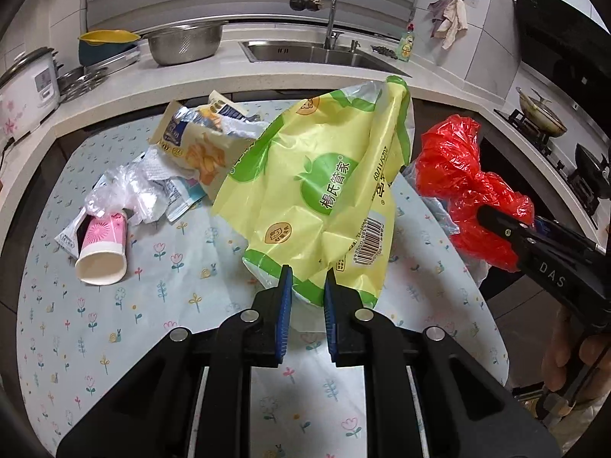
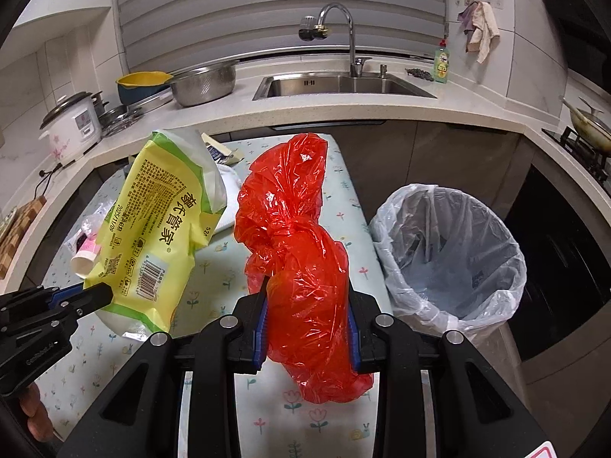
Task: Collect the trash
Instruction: 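Carry both bags over the trash bin and open both grippers to drop them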
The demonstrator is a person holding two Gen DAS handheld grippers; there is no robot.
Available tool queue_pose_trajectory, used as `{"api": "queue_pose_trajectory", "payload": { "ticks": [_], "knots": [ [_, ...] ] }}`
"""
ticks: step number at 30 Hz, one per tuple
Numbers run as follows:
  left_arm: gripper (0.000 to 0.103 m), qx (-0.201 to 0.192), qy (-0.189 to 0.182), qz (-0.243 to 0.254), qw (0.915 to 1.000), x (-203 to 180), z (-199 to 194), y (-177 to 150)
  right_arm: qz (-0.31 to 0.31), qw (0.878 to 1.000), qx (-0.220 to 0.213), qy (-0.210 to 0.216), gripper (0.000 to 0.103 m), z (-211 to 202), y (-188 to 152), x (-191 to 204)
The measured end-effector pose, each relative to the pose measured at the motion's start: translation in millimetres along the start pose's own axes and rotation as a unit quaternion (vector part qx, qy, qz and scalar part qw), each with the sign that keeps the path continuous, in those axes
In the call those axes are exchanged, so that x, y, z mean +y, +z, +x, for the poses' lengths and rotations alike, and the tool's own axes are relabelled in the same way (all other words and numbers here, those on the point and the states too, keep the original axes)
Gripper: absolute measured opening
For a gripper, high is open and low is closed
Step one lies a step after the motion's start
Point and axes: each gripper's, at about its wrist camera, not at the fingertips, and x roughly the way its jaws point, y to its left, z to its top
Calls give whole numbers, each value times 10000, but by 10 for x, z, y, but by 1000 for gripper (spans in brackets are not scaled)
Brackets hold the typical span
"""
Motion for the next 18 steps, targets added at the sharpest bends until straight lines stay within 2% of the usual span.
{"api": "queue_pose_trajectory", "payload": {
  "ticks": [9,18],
  "knots": [
    [15,-171,-400,384,9983,-639,88,267,437,9971,-196,-594,29,-151,7,-609],
    [15,-139,-938,769,9925,-1351,432,568,936,9876,-199,-1246,30,-68,-1,-1300]
  ]
}}
